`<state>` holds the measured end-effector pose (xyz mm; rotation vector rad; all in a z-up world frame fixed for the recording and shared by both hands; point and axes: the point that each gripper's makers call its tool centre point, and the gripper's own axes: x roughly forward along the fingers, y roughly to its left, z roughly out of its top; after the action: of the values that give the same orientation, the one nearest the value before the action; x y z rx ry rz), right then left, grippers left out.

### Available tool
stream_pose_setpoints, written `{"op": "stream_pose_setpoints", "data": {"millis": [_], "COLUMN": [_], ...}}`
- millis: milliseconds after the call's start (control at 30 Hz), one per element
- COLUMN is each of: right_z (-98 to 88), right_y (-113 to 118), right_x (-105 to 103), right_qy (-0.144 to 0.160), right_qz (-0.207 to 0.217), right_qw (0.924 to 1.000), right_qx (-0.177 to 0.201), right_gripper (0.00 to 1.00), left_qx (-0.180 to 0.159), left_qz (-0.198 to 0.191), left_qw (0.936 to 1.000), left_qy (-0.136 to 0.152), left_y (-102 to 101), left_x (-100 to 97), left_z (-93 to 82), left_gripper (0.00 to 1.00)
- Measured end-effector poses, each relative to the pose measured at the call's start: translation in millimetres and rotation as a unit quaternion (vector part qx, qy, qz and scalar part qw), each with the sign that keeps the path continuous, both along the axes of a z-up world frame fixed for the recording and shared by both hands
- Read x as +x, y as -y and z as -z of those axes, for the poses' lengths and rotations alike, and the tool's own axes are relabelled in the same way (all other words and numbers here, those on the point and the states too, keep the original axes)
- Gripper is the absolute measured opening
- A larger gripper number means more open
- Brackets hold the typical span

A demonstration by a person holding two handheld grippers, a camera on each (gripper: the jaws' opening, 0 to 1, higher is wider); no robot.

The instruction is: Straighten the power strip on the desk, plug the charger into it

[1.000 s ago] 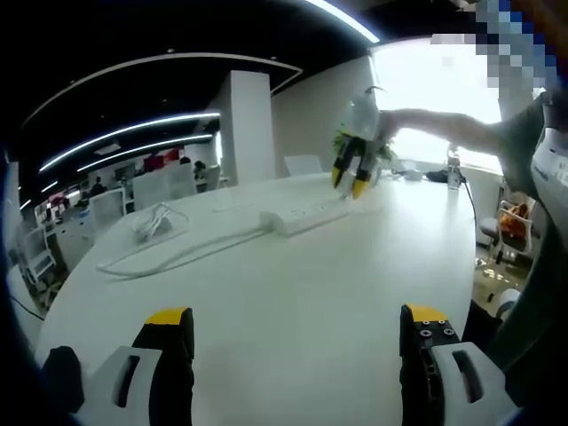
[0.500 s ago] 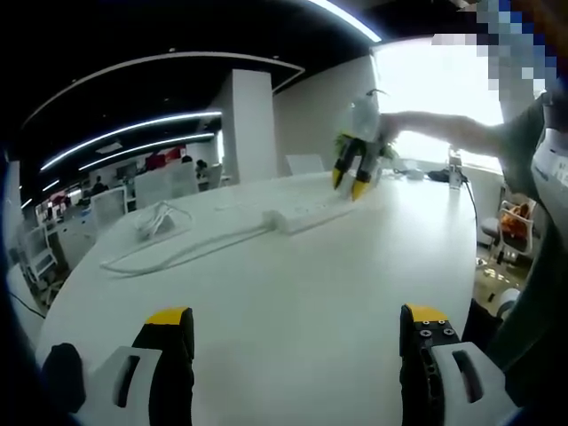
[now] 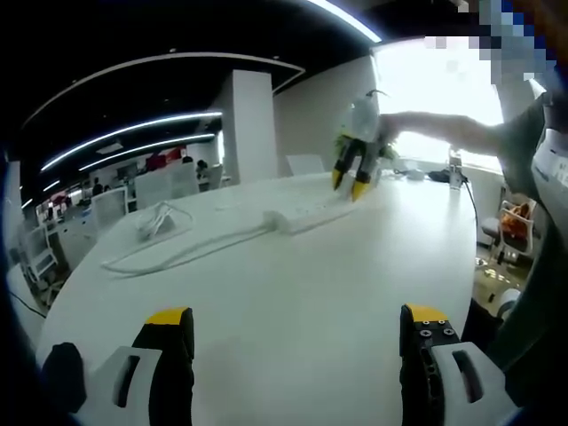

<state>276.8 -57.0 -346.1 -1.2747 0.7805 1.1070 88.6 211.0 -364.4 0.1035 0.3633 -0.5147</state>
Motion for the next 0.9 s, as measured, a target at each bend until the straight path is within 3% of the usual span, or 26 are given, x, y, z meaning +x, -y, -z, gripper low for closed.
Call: {"op": "stream_pose_setpoints", "data": {"millis": [900], "right_z": [5.8], "right_y": [-2.0], "right_x": [-0.6], "right_qy": [0.003], "right_qz": [0.005], "right_qw": [1.0000], "right_qx": [0.004], "right_gripper": [0.28], "left_qx": [0.003], "left_qz": [0.006], "left_qw": [1.0000], "left_qy": [-0.002], "left_y": [8.3], "left_x": [4.1], "left_z": [0.9], "left_gripper": [1.00]}}
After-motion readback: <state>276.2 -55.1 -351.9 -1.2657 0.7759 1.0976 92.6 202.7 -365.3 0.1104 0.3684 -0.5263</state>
